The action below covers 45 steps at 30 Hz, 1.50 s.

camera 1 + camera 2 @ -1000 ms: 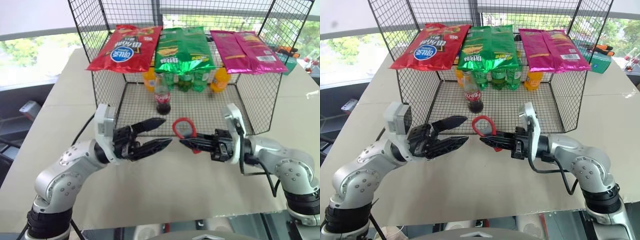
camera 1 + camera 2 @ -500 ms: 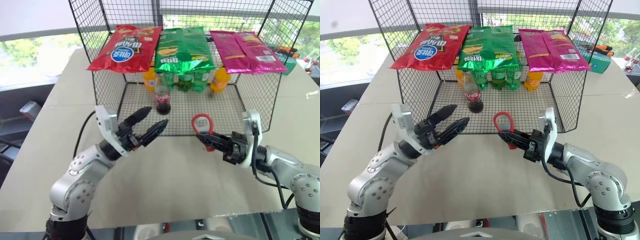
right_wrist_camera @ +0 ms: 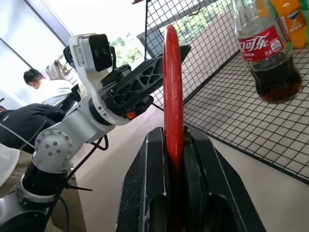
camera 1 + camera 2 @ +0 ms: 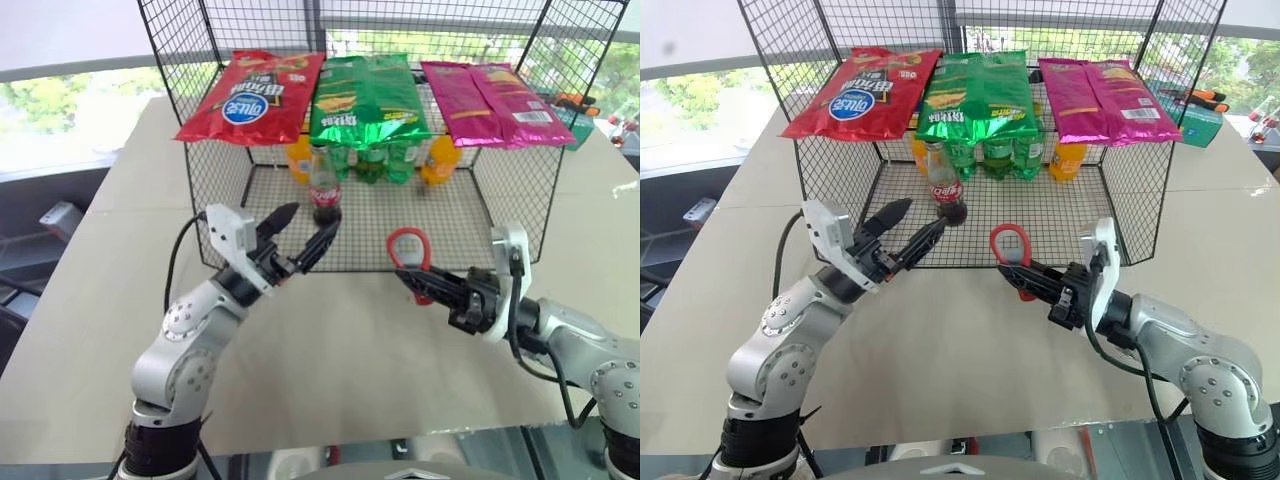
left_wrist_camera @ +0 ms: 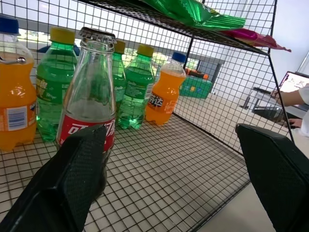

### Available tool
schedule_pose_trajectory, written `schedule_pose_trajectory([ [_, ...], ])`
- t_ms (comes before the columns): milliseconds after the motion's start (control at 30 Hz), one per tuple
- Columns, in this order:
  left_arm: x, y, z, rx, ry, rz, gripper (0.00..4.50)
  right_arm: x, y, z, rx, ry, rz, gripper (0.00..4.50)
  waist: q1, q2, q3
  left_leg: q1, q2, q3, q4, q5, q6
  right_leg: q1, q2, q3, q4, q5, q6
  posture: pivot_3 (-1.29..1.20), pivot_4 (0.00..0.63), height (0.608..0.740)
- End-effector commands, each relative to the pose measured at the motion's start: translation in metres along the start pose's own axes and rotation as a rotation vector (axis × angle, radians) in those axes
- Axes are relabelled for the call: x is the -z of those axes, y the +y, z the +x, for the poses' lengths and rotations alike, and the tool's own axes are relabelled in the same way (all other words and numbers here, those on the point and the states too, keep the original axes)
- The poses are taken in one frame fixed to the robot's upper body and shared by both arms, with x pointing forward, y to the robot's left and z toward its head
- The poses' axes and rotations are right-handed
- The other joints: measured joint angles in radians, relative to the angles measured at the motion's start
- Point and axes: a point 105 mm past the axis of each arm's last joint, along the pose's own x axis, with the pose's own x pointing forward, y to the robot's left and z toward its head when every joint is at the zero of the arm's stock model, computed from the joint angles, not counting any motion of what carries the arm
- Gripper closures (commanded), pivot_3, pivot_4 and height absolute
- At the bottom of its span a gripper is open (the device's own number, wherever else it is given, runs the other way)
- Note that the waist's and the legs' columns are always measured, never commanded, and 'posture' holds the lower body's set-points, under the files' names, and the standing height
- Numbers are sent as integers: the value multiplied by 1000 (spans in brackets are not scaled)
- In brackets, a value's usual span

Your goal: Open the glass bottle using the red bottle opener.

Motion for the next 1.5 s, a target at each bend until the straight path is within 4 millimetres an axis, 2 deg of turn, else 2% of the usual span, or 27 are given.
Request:
schedule_pose_trajectory([
  [33,-7,-3,4,12,-34,18,92,-8,12,1,-27,-37,-45,4500,0,0,0,0,0,0,0,0,0,0,0,0,0,0,0,0,150,740],
  [233,-2,-4,11,0,-34,71,92,-8,14,0,-15,-54,-46,4500,0,0,0,0,0,0,0,0,0,0,0,0,0,0,0,0,150,740],
  [500,3,-12,13,39,-17,80,92,-6,15,2,-6,-75,-41,4500,0,0,0,0,0,0,0,0,0,0,0,0,0,2,3,0,150,740],
  [700,5,-11,13,47,-12,83,92,-5,16,3,-7,-85,-38,4500,0,0,0,0,0,0,0,0,0,0,0,0,0,2,3,0,150,740],
  [1100,10,-9,8,28,2,83,92,-3,19,4,-11,-86,-27,4500,0,0,0,0,0,0,0,0,0,0,0,0,0,2,3,0,150,740],
  [1267,10,-6,-1,-19,16,88,92,1,23,4,-15,-82,-4,4500,0,0,0,0,0,0,0,0,0,0,0,0,0,2,3,0,150,740],
  [1500,3,1,-3,-96,18,100,92,3,25,5,-18,-72,14,4500,0,0,0,0,0,0,0,0,0,0,0,0,0,1,1,0,150,740],
])
